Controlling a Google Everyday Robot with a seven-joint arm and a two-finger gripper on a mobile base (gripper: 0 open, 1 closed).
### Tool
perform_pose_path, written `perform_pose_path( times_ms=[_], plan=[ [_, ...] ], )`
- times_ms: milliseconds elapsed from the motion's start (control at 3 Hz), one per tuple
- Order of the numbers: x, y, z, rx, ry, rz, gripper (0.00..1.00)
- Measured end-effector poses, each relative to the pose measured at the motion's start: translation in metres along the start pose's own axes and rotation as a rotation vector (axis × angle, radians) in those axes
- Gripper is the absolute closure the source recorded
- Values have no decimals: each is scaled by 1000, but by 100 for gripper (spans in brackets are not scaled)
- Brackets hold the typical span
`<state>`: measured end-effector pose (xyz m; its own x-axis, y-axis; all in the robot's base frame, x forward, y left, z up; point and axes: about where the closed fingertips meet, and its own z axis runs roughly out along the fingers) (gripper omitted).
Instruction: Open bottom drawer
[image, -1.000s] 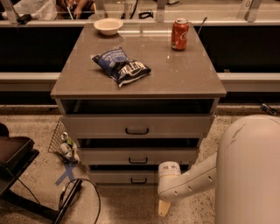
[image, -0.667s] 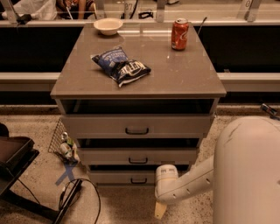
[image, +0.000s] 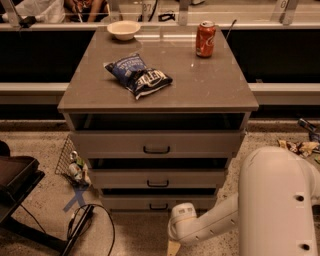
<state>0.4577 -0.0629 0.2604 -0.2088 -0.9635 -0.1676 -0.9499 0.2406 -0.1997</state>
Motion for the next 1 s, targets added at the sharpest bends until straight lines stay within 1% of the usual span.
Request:
perform_pose_path(
  times_ms=[333,667,1000],
  plan=[
    [-23,-8,35,21,-39,-127,0],
    [-40,-15,57,20,-36,-201,0],
    [-63,-22,88,17,-8,-269,0]
  ],
)
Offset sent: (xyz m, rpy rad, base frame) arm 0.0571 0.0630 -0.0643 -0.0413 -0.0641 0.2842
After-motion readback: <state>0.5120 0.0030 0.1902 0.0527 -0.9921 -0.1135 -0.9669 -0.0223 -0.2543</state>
